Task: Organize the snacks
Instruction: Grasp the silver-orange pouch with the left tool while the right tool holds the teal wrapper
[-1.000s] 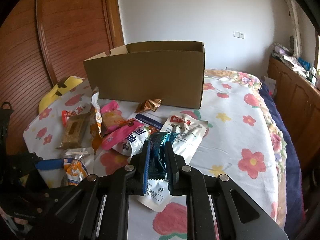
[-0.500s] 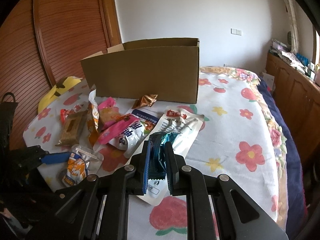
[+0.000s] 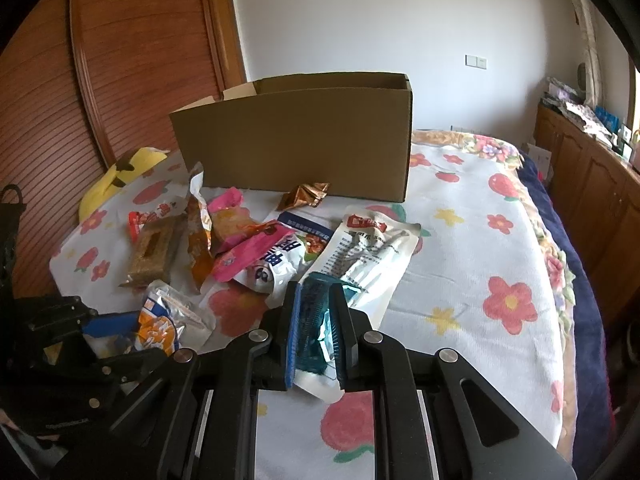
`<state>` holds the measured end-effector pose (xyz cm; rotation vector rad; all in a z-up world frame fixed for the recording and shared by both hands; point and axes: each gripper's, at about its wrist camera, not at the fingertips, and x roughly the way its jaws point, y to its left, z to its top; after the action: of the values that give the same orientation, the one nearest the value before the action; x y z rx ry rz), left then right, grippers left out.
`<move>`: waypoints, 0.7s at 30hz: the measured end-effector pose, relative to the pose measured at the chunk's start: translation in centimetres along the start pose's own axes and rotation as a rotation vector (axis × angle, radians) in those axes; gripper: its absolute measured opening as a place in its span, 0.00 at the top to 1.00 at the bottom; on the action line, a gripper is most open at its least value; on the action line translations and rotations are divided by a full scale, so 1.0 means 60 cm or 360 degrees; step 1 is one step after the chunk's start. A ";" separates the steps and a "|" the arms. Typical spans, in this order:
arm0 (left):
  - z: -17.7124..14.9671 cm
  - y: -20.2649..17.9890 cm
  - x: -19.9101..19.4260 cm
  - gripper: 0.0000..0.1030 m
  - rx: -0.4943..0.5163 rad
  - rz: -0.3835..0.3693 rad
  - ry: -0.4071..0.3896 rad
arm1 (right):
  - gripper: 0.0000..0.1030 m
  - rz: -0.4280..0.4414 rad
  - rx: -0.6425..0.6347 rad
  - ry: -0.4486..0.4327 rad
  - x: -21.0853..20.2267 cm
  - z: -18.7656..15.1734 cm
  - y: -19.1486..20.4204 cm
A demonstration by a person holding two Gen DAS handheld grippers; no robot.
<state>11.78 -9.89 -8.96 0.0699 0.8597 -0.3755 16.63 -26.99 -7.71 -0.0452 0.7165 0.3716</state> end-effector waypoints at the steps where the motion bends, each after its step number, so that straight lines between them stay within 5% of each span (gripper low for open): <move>1: 0.000 0.001 -0.002 0.65 0.0004 -0.0001 -0.0004 | 0.88 0.0000 -0.0001 0.0000 -0.001 0.000 0.002; 13: 0.003 0.019 -0.040 0.65 -0.0045 -0.0027 -0.0107 | 0.88 -0.0008 0.0027 -0.0007 -0.003 0.005 -0.003; 16: 0.006 0.020 -0.045 0.65 -0.0040 -0.0027 -0.0126 | 0.72 -0.0041 0.0054 -0.0020 -0.004 0.007 -0.012; 21: 0.005 0.022 -0.045 0.65 -0.0043 -0.0038 -0.0127 | 0.63 -0.0052 0.0089 0.0002 0.005 -0.001 -0.023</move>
<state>10.86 -7.92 -6.84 0.0198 0.7870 -0.3863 17.29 -28.17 -8.07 -0.0041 0.7262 0.3201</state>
